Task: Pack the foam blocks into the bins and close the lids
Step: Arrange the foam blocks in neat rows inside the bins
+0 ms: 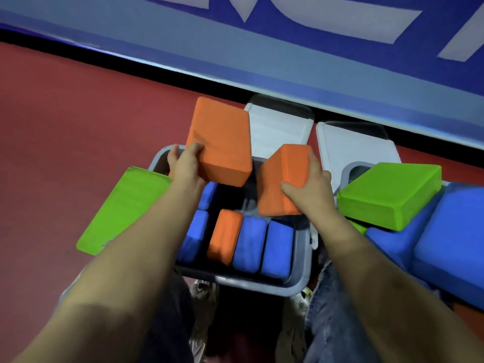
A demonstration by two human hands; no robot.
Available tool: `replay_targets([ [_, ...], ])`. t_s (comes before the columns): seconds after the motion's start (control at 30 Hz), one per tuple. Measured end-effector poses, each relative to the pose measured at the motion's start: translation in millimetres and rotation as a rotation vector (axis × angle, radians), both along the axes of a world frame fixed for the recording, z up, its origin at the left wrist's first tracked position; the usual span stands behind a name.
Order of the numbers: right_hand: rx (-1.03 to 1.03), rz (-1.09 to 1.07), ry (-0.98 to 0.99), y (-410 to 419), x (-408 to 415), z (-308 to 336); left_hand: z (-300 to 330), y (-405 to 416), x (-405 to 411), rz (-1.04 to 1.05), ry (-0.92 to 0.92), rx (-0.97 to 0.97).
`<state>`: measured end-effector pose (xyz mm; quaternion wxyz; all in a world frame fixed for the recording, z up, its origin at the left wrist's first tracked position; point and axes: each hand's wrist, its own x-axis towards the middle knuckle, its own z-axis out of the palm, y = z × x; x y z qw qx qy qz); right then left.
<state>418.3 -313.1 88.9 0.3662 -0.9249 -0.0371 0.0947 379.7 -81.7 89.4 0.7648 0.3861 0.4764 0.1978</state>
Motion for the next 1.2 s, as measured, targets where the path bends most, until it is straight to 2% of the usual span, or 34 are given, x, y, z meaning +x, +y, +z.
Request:
replay_targets([
  [0.07, -0.012, -0.016, 0.011, -2, 0, 1, 13, 2, -7, 0.013, 0.075, 0.163],
  [0.2, -0.022, -0.033, 0.017, -6, -1, 2, 39, -3, -20, -0.064, 0.242, 0.629],
  [0.33, -0.016, -0.038, 0.020, -9, -3, 2, 50, -5, -24, -0.133, 0.280, 0.821],
  [0.5, -0.033, 0.005, 0.003, -15, -4, -1, 43, -14, -26, -0.420, 0.391, 1.116],
  [0.63, -0.042, 0.039, 0.008, -16, -4, -3, 30, -17, -22, -0.508, 0.440, 1.158],
  [0.83, -0.026, 0.079, -0.009, -11, -5, -4, 1, -28, -7, -0.552, 0.478, 1.114],
  [1.03, -0.046, 0.109, -0.034, -5, -4, -10, -4, -38, 8, -0.579, 0.504, 1.272],
  [1.2, -0.067, 0.090, -0.026, 0, -2, -12, -7, -39, 14, -0.605, 0.528, 1.328],
])
